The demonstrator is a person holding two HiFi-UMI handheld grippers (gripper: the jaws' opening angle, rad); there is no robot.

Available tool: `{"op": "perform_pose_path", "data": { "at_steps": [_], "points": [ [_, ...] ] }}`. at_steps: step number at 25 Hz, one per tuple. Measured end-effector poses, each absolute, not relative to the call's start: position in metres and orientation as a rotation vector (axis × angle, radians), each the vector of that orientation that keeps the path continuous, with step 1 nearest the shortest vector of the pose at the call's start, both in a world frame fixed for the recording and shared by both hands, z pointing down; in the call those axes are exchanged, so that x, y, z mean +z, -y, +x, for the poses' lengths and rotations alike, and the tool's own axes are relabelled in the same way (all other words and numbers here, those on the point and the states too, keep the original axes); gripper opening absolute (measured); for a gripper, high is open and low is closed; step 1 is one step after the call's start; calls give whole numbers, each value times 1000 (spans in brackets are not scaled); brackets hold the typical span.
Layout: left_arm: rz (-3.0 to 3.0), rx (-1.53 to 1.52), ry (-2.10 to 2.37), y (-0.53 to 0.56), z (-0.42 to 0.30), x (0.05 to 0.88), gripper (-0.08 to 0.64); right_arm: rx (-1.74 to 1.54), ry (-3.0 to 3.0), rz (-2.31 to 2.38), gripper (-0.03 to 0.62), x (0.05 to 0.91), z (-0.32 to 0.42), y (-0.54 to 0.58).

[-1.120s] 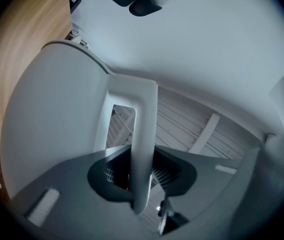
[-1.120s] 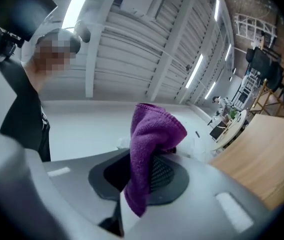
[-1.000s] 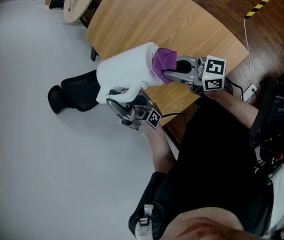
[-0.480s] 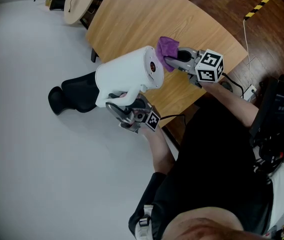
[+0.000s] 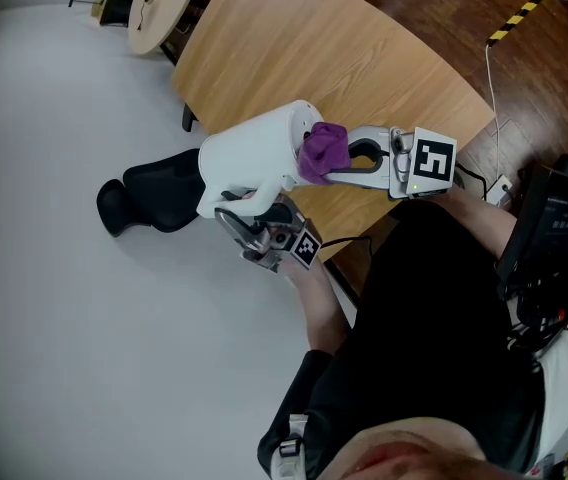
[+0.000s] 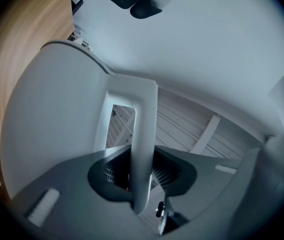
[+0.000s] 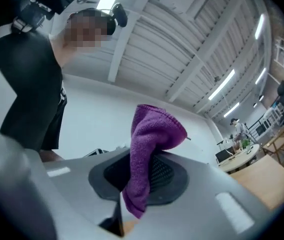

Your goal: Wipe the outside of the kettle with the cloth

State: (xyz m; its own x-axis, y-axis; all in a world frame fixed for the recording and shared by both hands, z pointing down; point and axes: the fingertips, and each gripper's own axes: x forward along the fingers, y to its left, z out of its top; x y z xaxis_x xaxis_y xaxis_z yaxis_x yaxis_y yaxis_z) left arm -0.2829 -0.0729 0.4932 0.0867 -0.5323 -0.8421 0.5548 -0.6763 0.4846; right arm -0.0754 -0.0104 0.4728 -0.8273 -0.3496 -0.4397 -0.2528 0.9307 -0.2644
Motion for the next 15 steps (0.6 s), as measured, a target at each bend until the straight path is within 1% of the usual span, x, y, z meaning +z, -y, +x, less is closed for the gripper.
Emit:
{"op": "perform_pose_path", "data": {
  "at_steps": [2,5,6,10,15],
  "points": [
    [1552,-1702,-42,71,-280,495,73,-255,-2588,-433,57,469,-79,13],
    [1583,-1688,-73,64,-277,494,74,2,-2558,-472,57,469,-70,28],
    [1602,-1681,-82,60,-276,493,73,22,-2544,-495,57,469,-65,34],
    [1647,-1686,-113,50,-276,489,73,-161,-2472,-605,57,479,-48,67],
    [1625,-1746,-100,48,-288,497,72,-483,-2482,-747,57,535,-45,104]
  ]
}}
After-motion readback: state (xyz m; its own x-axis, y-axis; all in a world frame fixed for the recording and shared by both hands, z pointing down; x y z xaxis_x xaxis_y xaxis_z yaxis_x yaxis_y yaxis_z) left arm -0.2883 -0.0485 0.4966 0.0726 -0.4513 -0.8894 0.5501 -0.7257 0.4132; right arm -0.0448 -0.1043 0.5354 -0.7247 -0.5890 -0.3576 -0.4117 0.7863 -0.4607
